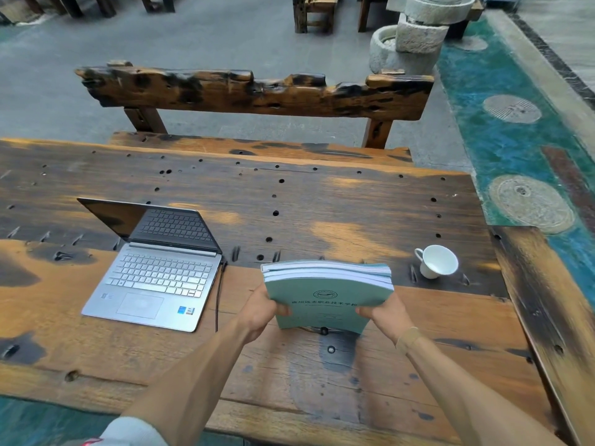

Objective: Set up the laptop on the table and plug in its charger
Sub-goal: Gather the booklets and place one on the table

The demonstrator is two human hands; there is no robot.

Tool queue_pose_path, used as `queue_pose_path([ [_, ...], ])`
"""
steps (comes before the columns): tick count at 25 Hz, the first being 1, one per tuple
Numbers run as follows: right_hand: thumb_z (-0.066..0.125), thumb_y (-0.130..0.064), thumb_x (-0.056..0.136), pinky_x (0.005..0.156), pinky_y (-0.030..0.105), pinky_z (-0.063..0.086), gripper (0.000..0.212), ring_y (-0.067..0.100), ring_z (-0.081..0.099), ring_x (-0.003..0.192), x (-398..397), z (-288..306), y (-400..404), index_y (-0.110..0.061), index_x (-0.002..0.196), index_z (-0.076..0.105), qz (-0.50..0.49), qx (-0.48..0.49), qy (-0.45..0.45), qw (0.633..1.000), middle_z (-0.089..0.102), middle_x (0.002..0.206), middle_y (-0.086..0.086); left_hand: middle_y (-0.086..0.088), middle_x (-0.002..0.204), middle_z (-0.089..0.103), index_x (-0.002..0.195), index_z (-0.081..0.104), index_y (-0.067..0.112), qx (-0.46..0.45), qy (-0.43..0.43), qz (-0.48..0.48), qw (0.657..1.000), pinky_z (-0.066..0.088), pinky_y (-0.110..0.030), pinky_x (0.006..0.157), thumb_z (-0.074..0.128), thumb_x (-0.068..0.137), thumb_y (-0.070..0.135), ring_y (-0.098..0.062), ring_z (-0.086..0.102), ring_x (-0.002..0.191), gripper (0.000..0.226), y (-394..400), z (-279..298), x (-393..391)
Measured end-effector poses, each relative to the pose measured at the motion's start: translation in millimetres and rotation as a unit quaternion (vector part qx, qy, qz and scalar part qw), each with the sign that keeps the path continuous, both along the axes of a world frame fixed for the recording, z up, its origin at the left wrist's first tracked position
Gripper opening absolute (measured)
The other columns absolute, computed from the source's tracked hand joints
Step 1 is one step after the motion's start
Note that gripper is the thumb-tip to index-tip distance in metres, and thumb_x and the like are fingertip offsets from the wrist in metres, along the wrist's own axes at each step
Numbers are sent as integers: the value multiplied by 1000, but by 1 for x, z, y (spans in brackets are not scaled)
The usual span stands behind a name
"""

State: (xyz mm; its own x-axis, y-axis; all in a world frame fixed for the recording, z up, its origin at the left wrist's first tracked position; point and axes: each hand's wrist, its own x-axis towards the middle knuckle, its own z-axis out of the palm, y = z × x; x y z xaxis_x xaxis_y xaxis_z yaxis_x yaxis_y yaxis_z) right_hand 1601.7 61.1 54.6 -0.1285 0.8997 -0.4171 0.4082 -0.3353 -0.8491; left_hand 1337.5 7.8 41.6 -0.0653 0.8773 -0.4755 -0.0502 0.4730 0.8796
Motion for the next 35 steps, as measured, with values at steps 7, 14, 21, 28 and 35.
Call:
queue_pose_path([
  [7,76,2,72,87,32,51,40,18,64,99,0,-3,1,-16,106,67,16,-14,5,1000,72,104,2,-9,116,68,114,62,15,-25,18,-45,999,48,-45,94,42,69,-27,-25,58,112,65,4,-1,-9],
  [14,80,-11,75,91,36,51,32,22,65,98,2,-15,0,-18,104,68,6,-12,-100,995,72,106,1,5,121,65,127,54,19,-28,90,-66,993,48,-28,95,62,85,-12,-9,57,116,54,-1,-6,-23],
  [21,81,-4,72,91,40,53,30,19,68,94,-7,-5,9,-19,95,70,-35,-29,-62,997,74,106,5,-4,113,67,112,59,24,-23,67,-40,997,56,-25,82,62,87,-7,-17,65,106,39,8,-4,-30],
  [28,68,3,85,72,37,59,42,28,67,96,-28,14,12,-7,122,54,-44,-69,63,995,67,116,15,-14,106,64,132,44,35,-69,4,-5,998,56,-49,83,59,95,10,-27,67,102,47,1,21,-47],
  [35,66,1,87,75,39,57,49,29,62,96,-51,34,15,-7,132,47,22,-115,89,989,61,116,12,0,96,71,146,34,26,-83,-10,57,995,57,-28,58,52,100,14,-12,71,81,51,-35,44,-46],
])
